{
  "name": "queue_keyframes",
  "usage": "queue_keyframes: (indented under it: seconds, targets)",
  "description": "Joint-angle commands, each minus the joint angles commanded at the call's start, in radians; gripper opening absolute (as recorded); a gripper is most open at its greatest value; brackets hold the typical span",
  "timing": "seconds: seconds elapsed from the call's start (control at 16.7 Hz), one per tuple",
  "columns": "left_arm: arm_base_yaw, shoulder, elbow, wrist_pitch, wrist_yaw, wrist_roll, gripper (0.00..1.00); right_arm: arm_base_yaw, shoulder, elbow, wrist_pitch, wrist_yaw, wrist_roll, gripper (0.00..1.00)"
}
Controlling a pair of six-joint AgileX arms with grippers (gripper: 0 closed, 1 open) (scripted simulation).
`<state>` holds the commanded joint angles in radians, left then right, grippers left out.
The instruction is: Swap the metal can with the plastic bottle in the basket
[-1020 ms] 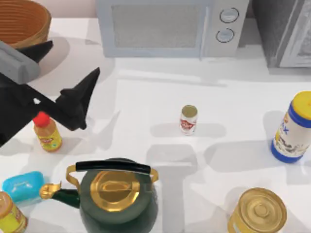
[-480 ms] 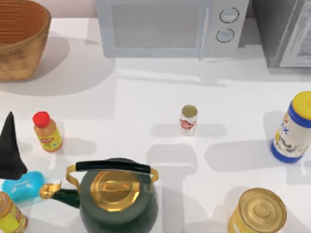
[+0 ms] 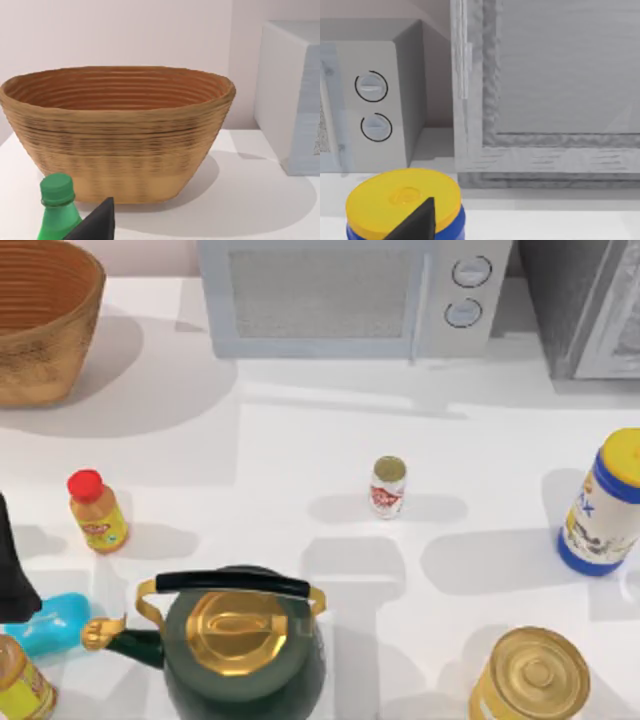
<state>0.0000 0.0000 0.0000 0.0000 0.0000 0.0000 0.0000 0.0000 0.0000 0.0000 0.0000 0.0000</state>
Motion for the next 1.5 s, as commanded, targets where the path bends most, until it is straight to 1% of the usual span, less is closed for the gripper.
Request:
queue_keyframes:
  seconds: [0.18,0.3,0.42,0.54,0.78,1.26,1.5]
  targets:
    - [-0.004,0.003,0.003,0.002,0.001,0.001,1.00,0.000,0.000,0.000,0.000,0.000,0.000,1.00]
    - [0.013,0.034,0.006,0.032,0.008,0.004,1.00,0.000,0.000,0.000,0.000,0.000,0.000,1.00]
    - [0.045,0.108,0.011,0.101,0.026,0.012,1.00,0.000,0.000,0.000,0.000,0.000,0.000,1.00]
    - [0.088,0.223,0.017,0.204,0.058,0.025,1.00,0.000,0.000,0.000,0.000,0.000,0.000,1.00]
    - [0.191,0.551,0.032,0.481,0.155,0.059,1.00,0.000,0.000,0.000,0.000,0.000,0.000,1.00]
    - [0.407,1.355,0.061,1.120,0.406,0.127,1.00,0.000,0.000,0.000,0.000,0.000,0.000,1.00]
    - [0.494,1.690,0.078,1.381,0.509,0.144,1.00,0.000,0.000,0.000,0.000,0.000,0.000,1.00]
